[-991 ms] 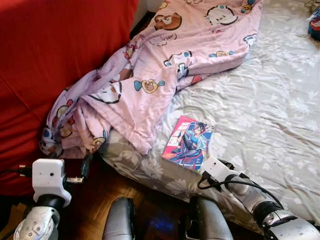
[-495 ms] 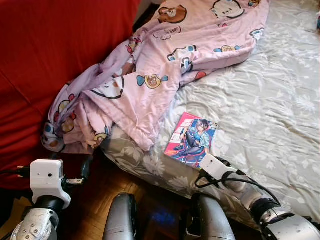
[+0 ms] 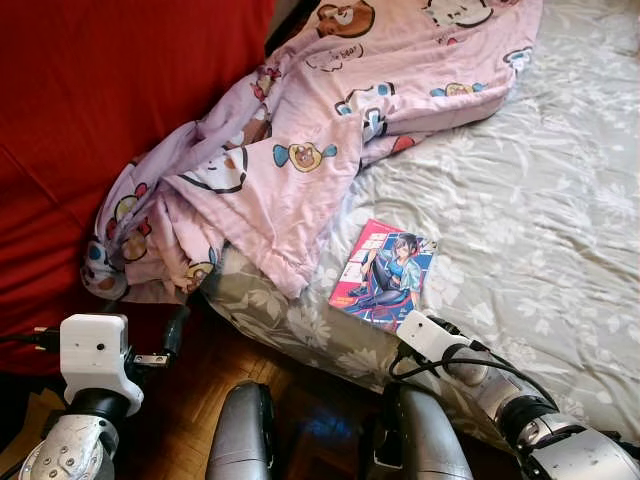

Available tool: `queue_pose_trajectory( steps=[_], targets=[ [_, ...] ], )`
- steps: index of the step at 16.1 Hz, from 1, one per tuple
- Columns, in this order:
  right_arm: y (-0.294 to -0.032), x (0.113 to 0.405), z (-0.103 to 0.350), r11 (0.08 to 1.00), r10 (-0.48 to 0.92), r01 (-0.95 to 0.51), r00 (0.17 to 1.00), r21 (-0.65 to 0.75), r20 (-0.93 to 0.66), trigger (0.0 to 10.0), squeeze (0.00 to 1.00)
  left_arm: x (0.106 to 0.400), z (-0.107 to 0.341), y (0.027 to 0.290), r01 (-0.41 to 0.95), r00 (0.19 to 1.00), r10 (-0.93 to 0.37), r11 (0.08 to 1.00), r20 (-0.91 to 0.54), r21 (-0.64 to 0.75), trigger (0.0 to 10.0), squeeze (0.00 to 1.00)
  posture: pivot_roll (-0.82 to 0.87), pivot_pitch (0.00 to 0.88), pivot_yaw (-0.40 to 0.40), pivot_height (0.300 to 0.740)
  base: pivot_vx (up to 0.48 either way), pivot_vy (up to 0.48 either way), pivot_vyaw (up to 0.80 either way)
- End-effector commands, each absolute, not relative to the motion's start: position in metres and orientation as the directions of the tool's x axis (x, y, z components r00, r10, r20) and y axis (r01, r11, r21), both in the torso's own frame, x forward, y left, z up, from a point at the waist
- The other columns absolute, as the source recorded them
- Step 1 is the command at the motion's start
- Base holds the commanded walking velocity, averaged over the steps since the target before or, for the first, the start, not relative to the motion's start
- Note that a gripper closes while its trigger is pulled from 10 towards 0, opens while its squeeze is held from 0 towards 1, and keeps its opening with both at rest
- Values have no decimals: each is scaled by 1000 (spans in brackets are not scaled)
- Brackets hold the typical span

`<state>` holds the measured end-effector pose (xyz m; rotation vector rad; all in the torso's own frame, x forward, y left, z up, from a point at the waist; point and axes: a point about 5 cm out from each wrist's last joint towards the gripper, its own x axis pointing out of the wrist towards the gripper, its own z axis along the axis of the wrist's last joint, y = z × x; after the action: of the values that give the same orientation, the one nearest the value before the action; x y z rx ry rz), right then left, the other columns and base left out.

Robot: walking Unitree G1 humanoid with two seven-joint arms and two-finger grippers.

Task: Clean up the room

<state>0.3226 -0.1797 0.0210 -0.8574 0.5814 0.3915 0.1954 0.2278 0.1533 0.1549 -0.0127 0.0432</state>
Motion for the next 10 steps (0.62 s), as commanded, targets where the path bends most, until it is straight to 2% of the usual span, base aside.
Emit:
queue_pose_trajectory(
  steps=[1,2,3,10],
  targets=[
    [-182,315,12,599,76,-558,754,-575,-652,10000,0,190,155,229,-39,999,38,986,5,163,10000,0,232,367,7,624,0,0,0],
    [-182,315,12,598,71,-554,756,-579,-651,2510,0,189,156,228,-34,999,33,985,5,170,10000,0,231,366,7,624,0,0,0],
    [-183,315,12,600,71,-552,758,-579,-649,0,0,189,156,227,-30,1000,30,985,1,172,10000,0,233,369,6,624,0,0,0],
    [-177,316,13,634,89,-534,769,-559,-633,0,0,186,156,227,-29,999,32,983,-14,181,10000,0,236,366,12,624,0,0,0]
  ],
)
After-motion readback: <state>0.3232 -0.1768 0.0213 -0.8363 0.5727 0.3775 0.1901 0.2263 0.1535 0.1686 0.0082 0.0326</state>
